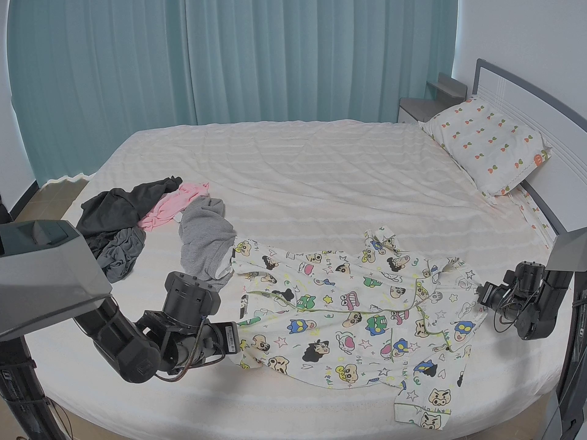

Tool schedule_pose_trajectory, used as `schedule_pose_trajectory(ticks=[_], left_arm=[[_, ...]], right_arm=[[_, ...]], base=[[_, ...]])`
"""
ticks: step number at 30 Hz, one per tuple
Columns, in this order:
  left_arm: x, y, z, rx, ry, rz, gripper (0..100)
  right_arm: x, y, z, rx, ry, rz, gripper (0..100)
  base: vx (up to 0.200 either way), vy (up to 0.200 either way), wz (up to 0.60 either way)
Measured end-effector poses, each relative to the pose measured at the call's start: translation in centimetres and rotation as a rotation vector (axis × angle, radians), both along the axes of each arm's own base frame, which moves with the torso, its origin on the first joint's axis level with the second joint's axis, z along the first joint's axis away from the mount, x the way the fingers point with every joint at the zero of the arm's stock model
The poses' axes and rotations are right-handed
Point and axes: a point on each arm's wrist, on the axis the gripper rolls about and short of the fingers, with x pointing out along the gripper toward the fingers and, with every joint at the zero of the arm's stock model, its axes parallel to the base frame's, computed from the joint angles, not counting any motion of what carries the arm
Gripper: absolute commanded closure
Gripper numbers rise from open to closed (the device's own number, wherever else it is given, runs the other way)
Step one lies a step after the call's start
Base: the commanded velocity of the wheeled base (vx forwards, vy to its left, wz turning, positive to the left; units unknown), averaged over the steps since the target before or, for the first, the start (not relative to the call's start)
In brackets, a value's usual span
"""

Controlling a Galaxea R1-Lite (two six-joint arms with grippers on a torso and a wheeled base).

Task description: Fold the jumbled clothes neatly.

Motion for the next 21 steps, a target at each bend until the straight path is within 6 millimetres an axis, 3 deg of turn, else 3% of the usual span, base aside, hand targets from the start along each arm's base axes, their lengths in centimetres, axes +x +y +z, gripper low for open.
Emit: schedule_pose_trajectory(ticks=[6,13,21], left_arm=[[0.0,1.5,0.5,0.041,0.058,-0.075,100],[2.3,2.9,1.9,0.022,-0.009,-0.033,100],[4.5,2.8,2.5,0.006,-0.062,-0.012,100]], right_arm=[[0.0,-0.1,0.0,-0.001,-0.001,-0.004,100],[0.0,-0.3,0.0,0.000,-0.002,-0.008,100],[0.0,-0.4,0.0,0.000,-0.001,-0.011,100]], base=[[0.000,0.000,0.00],[0.000,0.000,0.00],[0.000,0.000,0.00]])
